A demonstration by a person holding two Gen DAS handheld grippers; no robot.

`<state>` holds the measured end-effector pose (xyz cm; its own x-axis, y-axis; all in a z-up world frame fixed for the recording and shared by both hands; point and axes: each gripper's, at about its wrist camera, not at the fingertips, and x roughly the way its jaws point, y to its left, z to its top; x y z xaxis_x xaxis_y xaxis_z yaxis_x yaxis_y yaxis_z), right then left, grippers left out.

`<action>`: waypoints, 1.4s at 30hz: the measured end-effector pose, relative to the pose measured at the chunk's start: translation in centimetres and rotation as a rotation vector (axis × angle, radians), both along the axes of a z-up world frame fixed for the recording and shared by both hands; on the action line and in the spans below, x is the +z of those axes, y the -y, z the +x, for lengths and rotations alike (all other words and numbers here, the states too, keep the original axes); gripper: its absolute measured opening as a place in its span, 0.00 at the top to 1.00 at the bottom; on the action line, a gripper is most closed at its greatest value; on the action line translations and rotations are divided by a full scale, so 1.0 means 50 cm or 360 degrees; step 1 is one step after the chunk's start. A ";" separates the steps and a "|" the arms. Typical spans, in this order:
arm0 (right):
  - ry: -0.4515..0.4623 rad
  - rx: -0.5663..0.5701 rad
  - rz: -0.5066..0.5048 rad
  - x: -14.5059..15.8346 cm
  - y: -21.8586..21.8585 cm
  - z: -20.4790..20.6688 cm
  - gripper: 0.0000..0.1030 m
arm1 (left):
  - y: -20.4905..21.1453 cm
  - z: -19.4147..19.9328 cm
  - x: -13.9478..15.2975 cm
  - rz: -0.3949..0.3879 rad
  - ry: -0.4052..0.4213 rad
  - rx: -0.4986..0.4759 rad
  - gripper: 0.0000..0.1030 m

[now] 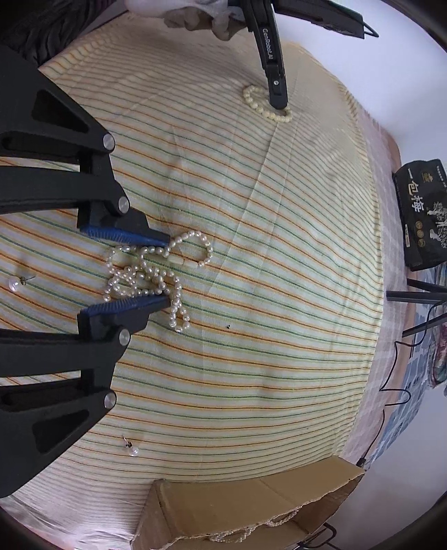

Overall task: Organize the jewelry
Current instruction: 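Close the left gripper on the bead bracelet while the right gripper closes on the pearl strand, then carry the bracelet and pearl strand over the cardboard box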

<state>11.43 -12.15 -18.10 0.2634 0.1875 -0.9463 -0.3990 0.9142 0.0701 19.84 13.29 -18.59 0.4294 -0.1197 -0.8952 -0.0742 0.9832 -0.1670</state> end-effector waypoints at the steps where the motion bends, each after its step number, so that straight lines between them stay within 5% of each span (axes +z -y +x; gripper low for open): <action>1: -0.0002 0.0011 0.0010 0.001 0.000 -0.002 0.87 | 0.001 -0.001 0.002 -0.0002 0.0003 0.0002 0.95; 25: 0.0188 -0.0012 0.0226 0.129 0.039 -0.038 0.94 | 0.030 -0.043 0.134 -0.0262 0.0223 -0.0015 0.95; 42: 0.0383 -0.0171 0.0349 0.227 0.137 -0.026 0.94 | 0.172 -0.063 0.229 -0.0387 0.0359 -0.0234 0.95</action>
